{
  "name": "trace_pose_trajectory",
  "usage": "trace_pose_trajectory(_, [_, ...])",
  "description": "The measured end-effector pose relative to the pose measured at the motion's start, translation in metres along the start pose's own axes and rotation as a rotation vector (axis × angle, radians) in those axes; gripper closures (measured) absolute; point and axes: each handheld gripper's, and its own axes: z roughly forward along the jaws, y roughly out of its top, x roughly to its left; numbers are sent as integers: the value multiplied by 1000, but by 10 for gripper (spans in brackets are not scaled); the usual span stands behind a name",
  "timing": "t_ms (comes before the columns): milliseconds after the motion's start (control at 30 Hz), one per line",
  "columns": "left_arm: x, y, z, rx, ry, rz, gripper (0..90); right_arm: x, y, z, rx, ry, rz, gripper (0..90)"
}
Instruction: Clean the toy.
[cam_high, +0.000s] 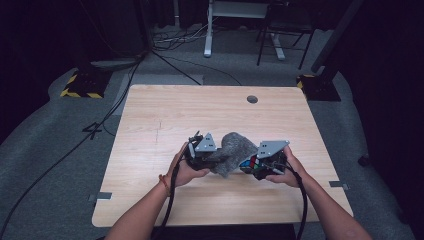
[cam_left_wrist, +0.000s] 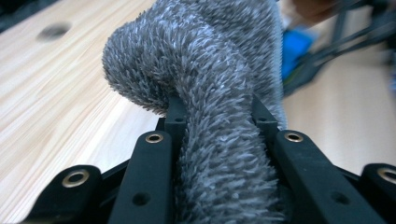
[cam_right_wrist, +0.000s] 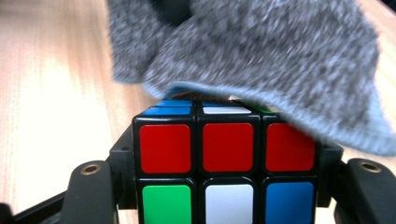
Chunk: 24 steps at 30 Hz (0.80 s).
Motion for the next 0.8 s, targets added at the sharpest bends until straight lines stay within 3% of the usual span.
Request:
trace_pose_trajectory(67, [-16,13,1,-17,-30,61,693,0,2,2,-2,1,-6,335])
trace_pose_trajectory(100, [-20,16,3,0,-20,75,694,1,3,3,-5,1,-3,335])
trace_pose_trajectory(167, [-20,16,5,17,-1,75,694,1,4,3,-8,3,-5,335])
trace_pose_trajectory(267, [-10,10,7,21,-1,10,698,2,4,2,-28,1,-3,335])
trace_pose_trajectory(400, [-5,-1,15,100,43,38,702,2,7,-7,-79,1,2,335])
trace_pose_trajectory(533, [-7,-8,30,176,43,60,701,0,11,-16,-133,2,18,335])
trace_pose_trajectory(633, [-7,-7,31,165,33,54,701,0,11,-18,-139,3,20,335])
trace_pose_trajectory(733, [-4,0,14,89,16,34,701,0,8,-15,-111,2,16,335])
trace_pose_trajectory(767, [-4,0,14,89,16,34,701,0,8,-15,-111,2,16,335])
trace_pose_trajectory(800, [-5,5,4,44,20,33,700,0,7,-13,-107,6,22,335])
